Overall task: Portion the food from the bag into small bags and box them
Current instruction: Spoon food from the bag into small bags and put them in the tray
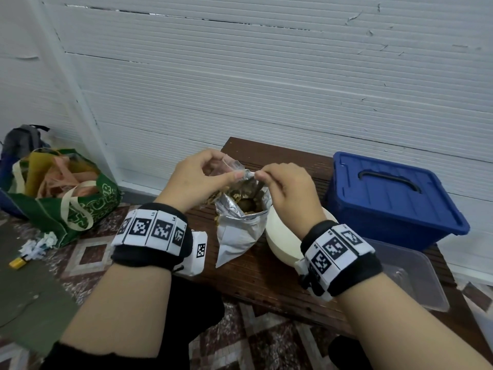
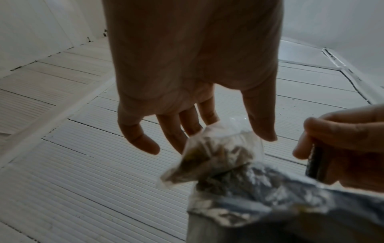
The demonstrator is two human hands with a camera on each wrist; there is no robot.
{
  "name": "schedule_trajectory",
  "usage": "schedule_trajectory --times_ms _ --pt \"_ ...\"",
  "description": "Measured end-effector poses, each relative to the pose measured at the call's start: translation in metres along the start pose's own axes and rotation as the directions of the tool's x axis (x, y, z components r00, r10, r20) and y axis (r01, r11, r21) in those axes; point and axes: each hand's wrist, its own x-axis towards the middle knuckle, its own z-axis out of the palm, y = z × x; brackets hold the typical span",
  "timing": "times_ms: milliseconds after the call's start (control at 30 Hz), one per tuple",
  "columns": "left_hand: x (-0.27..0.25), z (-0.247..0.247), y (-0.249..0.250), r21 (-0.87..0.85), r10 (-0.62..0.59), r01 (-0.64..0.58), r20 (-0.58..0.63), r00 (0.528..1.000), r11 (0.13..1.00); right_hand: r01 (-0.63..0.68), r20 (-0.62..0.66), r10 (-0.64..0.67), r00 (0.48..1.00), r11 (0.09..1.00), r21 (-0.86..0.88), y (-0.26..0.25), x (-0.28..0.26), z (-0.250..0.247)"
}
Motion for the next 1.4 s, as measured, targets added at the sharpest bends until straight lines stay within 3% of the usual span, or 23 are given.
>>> schedule_trajectory --times_ms 233,467,667,933,1133,1267,1400 --pt "0.0 0.0 -0.002 -0.01 -0.003 0.003 0.008 1.0 1.0 -0.285 -0.082 0.302 0.95 0.943 0.172 -0.002 -0.001 0.001" --pt "0.0 0.004 -0.003 -0.002 0.006 -0.006 0.012 1.0 1.0 -0.56 -0.124 0.611 0.782 0.776 0.288 0.005 -0.001 -0.007" --pt "-0.001 0.008 -0.004 -0.014 0.033 -0.033 -0.012 0.999 0.999 -0.666 -0.133 0.75 0.648 0.642 0.38 0.011 0.004 -0.012" --pt "0.0 0.006 -0.005 -0.021 0.033 -0.034 -0.043 0.999 0.999 -0.701 -0.191 0.799 0.57 0.594 0.396 0.018 0.012 -0.033" --pt "0.001 0.006 -0.008 0.014 0.026 -0.025 -0.042 0.999 1.0 -0.669 -0.268 0.785 0.559 0.618 0.414 0.019 0.024 -0.058" --pt "0.001 0.01 -0.007 0.038 0.032 -0.031 -0.011 0.999 0.999 -0.638 -0.29 0.751 0.594 0.659 0.398 0.016 0.034 -0.063" --pt "0.002 0.013 -0.006 0.038 0.038 -0.039 0.024 0.999 0.999 -0.639 -0.225 0.73 0.646 0.677 0.365 0.008 0.041 -0.055"
